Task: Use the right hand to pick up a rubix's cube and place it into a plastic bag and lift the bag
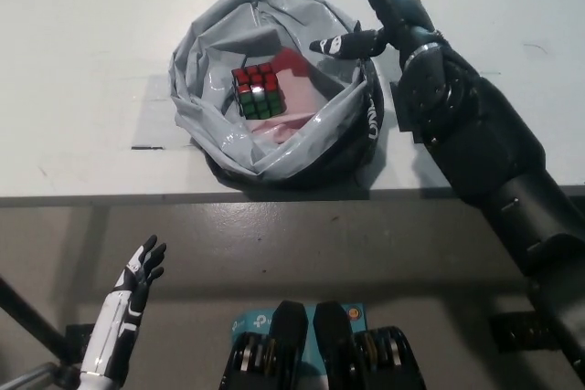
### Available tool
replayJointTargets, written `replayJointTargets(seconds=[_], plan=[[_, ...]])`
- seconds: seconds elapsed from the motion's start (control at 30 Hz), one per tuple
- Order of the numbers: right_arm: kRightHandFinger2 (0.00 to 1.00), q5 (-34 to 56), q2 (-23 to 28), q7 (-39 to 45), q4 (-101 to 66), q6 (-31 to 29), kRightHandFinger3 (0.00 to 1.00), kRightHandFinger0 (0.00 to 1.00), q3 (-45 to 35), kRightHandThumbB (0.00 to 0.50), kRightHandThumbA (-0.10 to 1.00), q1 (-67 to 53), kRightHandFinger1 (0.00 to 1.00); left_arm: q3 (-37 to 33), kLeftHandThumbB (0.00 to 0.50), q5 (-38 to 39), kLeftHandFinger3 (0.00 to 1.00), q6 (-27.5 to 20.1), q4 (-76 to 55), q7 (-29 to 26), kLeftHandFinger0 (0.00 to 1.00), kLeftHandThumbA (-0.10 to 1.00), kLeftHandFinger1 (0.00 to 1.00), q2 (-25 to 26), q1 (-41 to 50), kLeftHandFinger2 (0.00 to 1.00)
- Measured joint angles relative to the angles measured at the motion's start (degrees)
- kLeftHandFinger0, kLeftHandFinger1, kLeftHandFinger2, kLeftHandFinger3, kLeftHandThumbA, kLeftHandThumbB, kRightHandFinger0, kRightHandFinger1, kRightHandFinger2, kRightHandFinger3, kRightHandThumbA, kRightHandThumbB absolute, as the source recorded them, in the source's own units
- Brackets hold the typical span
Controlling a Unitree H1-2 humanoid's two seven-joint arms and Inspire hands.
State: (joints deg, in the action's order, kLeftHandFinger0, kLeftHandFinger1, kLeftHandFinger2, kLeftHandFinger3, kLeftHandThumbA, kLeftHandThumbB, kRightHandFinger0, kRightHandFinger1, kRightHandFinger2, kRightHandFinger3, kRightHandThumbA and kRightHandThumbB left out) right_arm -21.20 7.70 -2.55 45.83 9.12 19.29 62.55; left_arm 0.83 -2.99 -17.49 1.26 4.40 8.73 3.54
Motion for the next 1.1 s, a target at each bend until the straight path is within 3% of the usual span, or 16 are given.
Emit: replayJointTargets(seconds=[0.2,0.33,0.8,0.93,0.97,1.0,1.07,1.1], plan=[[1.00,2.44,0.01,3.46,-1.94,-0.01,1.00,1.00,-2.08,0.500,0.91,-0.48,1.00,0.00,0.220,0.01,1.00,0.04,0.00,0.01,1.00,1.00,1.00,0.00,0.01,1.00],[1.00,2.60,0.05,5.33,-2.09,0.18,1.00,1.00,-2.02,0.500,0.93,-0.48,1.00,-0.02,0.212,-0.04,1.00,0.04,0.00,0.00,1.00,1.00,1.00,0.00,0.01,1.00],[1.00,-0.40,1.22,8.67,10.48,2.28,1.00,1.00,2.14,0.500,0.71,0.70,1.00,0.00,0.229,0.00,1.00,0.04,0.00,0.01,1.00,1.00,1.00,0.02,-0.13,1.00],[1.00,-1.58,1.25,8.97,12.72,3.60,1.00,1.00,3.60,0.500,0.58,1.21,1.00,-0.01,0.229,0.02,1.00,0.03,0.01,0.01,1.00,1.00,1.00,0.02,-0.17,1.00],[1.00,-1.87,1.24,8.95,13.18,4.00,1.00,1.00,3.89,0.444,0.49,1.30,1.00,-0.01,0.230,0.02,1.00,0.03,0.01,0.01,1.00,1.00,1.00,0.02,-0.17,1.00],[1.00,-2.08,1.22,8.90,13.57,4.27,1.00,1.00,4.13,0.453,0.48,1.41,1.00,-0.01,0.230,0.02,1.00,0.03,0.01,0.01,1.00,1.00,1.00,0.02,-0.19,1.00],[1.00,-2.82,1.20,8.82,14.39,5.17,1.00,1.00,4.71,0.417,0.38,1.75,1.00,-0.01,0.233,0.02,1.00,0.03,0.01,0.01,1.00,1.00,1.00,0.02,-0.22,1.00],[0.69,-3.11,1.20,8.77,14.57,5.53,0.96,0.50,4.95,0.341,0.18,1.89,0.56,-0.01,0.235,0.02,1.00,0.03,0.01,0.01,1.00,1.00,1.00,0.02,-0.22,1.00]])
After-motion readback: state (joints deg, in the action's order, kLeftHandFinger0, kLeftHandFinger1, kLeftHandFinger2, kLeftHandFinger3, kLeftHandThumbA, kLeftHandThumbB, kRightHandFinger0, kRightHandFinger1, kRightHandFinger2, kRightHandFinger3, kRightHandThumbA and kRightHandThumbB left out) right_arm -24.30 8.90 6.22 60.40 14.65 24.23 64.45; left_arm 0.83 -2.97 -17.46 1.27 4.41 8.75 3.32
